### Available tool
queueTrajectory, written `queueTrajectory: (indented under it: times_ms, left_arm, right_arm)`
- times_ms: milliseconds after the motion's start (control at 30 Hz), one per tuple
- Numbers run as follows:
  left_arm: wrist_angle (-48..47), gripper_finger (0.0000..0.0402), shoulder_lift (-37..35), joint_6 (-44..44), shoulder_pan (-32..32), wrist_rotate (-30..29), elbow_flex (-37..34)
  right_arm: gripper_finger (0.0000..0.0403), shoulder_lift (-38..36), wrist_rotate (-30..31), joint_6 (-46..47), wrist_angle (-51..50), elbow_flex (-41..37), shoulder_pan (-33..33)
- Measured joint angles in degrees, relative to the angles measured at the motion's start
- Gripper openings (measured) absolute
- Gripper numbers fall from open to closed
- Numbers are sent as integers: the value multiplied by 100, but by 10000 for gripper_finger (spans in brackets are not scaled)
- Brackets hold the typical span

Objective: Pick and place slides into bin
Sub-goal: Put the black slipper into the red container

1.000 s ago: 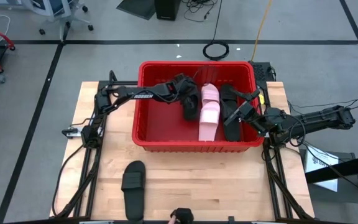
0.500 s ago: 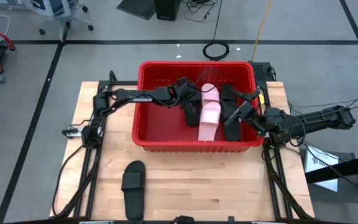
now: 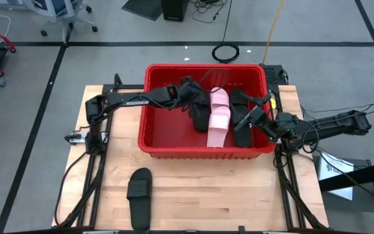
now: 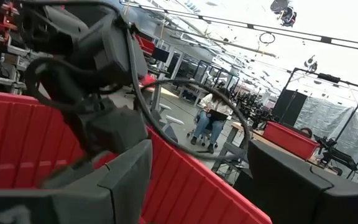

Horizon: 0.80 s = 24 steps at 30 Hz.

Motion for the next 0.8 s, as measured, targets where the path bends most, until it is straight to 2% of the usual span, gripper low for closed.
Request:
queueTrajectory:
  times_ms: [400,800]
  left_arm:
    - [-621,262,-643,-72,-217,-104,0]
    - [-1297,262,-1389,-594,-1188,-1049,0]
  right_arm:
    - [254,-2,-149,-139,122,-2,0]
    - [254,0,-147,36,73,-2,349]
